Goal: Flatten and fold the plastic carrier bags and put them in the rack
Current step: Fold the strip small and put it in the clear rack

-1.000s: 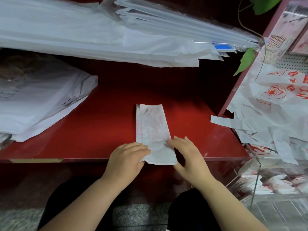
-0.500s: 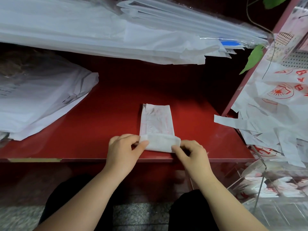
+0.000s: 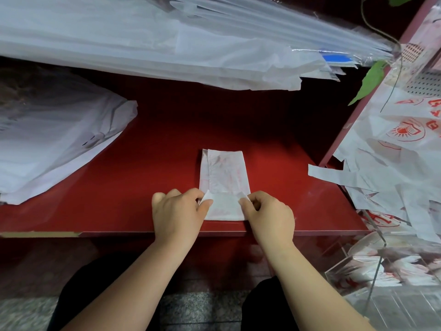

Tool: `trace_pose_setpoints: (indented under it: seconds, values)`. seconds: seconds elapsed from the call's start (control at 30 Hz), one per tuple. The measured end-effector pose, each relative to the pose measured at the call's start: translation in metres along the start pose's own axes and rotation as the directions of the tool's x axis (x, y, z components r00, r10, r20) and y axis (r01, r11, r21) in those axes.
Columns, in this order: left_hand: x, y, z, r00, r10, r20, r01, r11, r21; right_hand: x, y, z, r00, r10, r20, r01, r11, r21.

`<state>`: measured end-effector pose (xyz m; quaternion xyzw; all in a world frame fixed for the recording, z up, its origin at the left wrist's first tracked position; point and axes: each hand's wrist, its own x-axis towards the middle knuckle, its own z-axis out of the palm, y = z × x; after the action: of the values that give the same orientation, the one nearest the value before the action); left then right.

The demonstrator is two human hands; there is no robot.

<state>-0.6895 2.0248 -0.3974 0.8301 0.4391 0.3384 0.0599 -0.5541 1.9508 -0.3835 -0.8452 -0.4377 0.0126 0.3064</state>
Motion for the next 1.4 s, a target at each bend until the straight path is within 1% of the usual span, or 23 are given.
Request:
trace_pose_setpoints:
  seconds: [0.1,0.17,0.23,0.27,0.33,0.4,0.43,0.53,0.6,0.63,0.7,0.77,0.83,0.9,0.93,0.97,1.0,1.07,1.1,1.17,1.2,1.27,1.4]
  values:
    - [0.005,-0.001,0.003,0.999,0.042,-0.005,-0.042,0.996,0.073,0.003,-0.003,0.001,1.0,0.004,-0.006,-0.004,0.996,-0.089]
    - [0.005,0.002,0.004,0.999,0.035,0.003,-0.036,0.993,0.117,0.005,-0.003,0.001,0.999,-0.017,-0.035,0.011,0.987,-0.157]
    - [0.006,0.004,0.003,0.999,0.034,-0.01,-0.033,0.991,0.133,0.003,-0.004,-0.001,0.998,-0.037,-0.047,0.027,0.979,-0.204]
    - [0.007,0.003,0.003,0.997,0.069,-0.025,-0.066,0.99,0.127,0.003,-0.005,0.0,0.998,-0.041,-0.051,0.029,0.977,-0.21]
    - [0.008,-0.002,0.004,0.973,0.23,-0.031,-0.228,0.972,0.062,0.003,-0.004,0.003,0.993,-0.076,-0.092,0.06,0.983,-0.174]
    - [0.007,-0.008,0.005,0.92,0.391,0.022,-0.391,0.92,0.001,0.002,0.001,0.008,0.951,-0.222,-0.215,0.19,0.969,-0.158]
    - [0.004,-0.011,0.003,0.897,0.435,0.075,-0.434,0.9,-0.028,0.001,0.004,0.009,0.921,-0.301,-0.246,0.27,0.95,-0.156]
    - [-0.009,-0.017,-0.009,0.849,0.466,0.251,-0.458,0.884,-0.093,-0.003,0.02,0.006,0.88,-0.438,-0.185,0.428,0.899,-0.095]
    - [-0.019,-0.022,-0.013,0.807,0.492,0.326,-0.501,0.863,-0.063,-0.008,0.031,0.002,0.853,-0.503,-0.138,0.497,0.864,-0.077]
    - [-0.024,-0.025,-0.014,0.791,0.507,0.342,-0.523,0.851,-0.052,-0.012,0.037,0.0,0.835,-0.538,-0.11,0.533,0.843,-0.08]
    - [-0.03,-0.03,-0.01,0.798,0.539,0.27,-0.54,0.838,-0.075,-0.019,0.047,-0.005,0.808,-0.587,-0.047,0.582,0.809,-0.084]
    - [-0.032,-0.029,-0.006,0.841,0.516,0.163,-0.502,0.856,-0.124,-0.024,0.053,-0.011,0.789,-0.613,0.044,0.615,0.787,-0.05]
    - [-0.033,-0.025,-0.007,0.88,0.468,0.087,-0.447,0.875,-0.186,-0.026,0.056,-0.018,0.758,-0.641,0.12,0.649,0.76,-0.045]
    - [-0.034,-0.022,-0.008,0.913,0.404,0.06,-0.379,0.893,-0.244,-0.026,0.06,-0.019,0.735,-0.664,0.136,0.677,0.729,-0.098]
    - [-0.033,-0.021,-0.009,0.929,0.366,0.06,-0.337,0.9,-0.275,-0.026,0.061,-0.019,0.736,-0.667,0.116,0.677,0.727,-0.115]
    - [-0.033,-0.019,-0.011,0.947,0.311,0.075,-0.273,0.908,-0.318,-0.026,0.06,-0.018,0.748,-0.659,0.077,0.663,0.742,-0.1]
    - [-0.031,-0.017,-0.013,0.968,0.23,0.102,-0.177,0.912,-0.371,-0.025,0.057,-0.017,0.776,-0.63,0.029,0.631,0.774,-0.051]
    - [-0.026,-0.01,-0.019,0.987,0.061,0.146,0.013,0.887,-0.461,-0.022,0.051,-0.016,0.849,-0.525,-0.061,0.529,0.844,0.092]
    - [-0.023,-0.007,-0.021,0.987,0.005,0.16,0.074,0.873,-0.482,-0.02,0.047,-0.016,0.882,-0.464,-0.084,0.471,0.866,0.165]
    - [-0.014,0.0,-0.023,0.981,-0.096,0.167,0.164,0.871,-0.463,-0.014,0.038,-0.016,0.938,-0.338,-0.068,0.344,0.9,0.266]
    - [-0.01,0.003,-0.024,0.976,-0.141,0.168,0.202,0.877,-0.435,-0.011,0.033,-0.016,0.96,-0.278,-0.041,0.278,0.918,0.284]
    - [-0.004,0.005,-0.022,0.96,-0.2,0.195,0.26,0.897,-0.358,-0.006,0.025,-0.015,0.984,-0.18,0.001,0.173,0.946,0.273]
    - [0.003,0.005,-0.013,0.958,-0.225,0.178,0.261,0.941,-0.217,0.002,0.019,-0.007,0.997,-0.083,0.004,0.081,0.981,0.175]
